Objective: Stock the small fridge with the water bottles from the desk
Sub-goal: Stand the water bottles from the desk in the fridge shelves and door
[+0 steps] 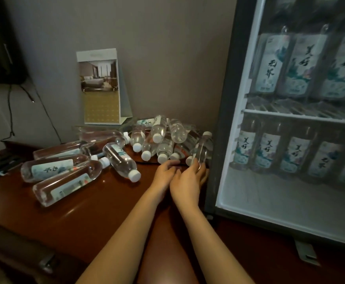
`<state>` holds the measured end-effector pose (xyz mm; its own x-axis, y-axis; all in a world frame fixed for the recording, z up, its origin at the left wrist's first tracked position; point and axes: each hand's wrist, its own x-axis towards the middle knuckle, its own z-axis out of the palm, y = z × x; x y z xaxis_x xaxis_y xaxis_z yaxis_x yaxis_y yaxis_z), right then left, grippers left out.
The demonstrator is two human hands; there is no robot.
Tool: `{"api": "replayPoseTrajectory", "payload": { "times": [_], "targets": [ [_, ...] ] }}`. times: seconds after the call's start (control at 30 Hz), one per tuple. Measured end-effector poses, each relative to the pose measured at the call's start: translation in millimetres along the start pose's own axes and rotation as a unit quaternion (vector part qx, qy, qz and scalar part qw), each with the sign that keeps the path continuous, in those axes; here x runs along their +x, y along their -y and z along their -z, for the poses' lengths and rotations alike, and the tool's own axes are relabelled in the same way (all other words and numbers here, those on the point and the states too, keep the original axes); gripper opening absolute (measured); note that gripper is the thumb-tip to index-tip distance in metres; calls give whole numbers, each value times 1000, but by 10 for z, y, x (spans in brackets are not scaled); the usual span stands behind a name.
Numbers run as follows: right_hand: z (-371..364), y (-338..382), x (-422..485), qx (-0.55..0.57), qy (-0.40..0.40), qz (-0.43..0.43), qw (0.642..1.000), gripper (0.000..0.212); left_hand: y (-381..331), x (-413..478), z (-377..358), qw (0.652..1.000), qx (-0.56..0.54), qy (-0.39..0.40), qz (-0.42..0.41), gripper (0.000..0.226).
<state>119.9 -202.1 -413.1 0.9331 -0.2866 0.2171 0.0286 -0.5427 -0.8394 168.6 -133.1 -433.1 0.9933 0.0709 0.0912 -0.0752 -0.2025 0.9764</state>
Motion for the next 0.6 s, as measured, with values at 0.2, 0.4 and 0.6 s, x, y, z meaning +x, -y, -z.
{"api": "replayPoseTrajectory", "payload": {
  "times": [0.2, 0.4, 0.6],
  "targets": [
    [-179, 93, 137, -19, -49, -56, 997, 72, 37, 29, 58, 993, -48, 109, 7, 39],
    [-91, 79, 113, 7, -23, -73, 997, 69, 21, -33, 95, 982, -82, 166, 28, 32],
    [-20, 36, 84, 63, -16, -80, 995, 65, 2, -62, 123, 987, -45, 147, 46, 32]
  ]
}}
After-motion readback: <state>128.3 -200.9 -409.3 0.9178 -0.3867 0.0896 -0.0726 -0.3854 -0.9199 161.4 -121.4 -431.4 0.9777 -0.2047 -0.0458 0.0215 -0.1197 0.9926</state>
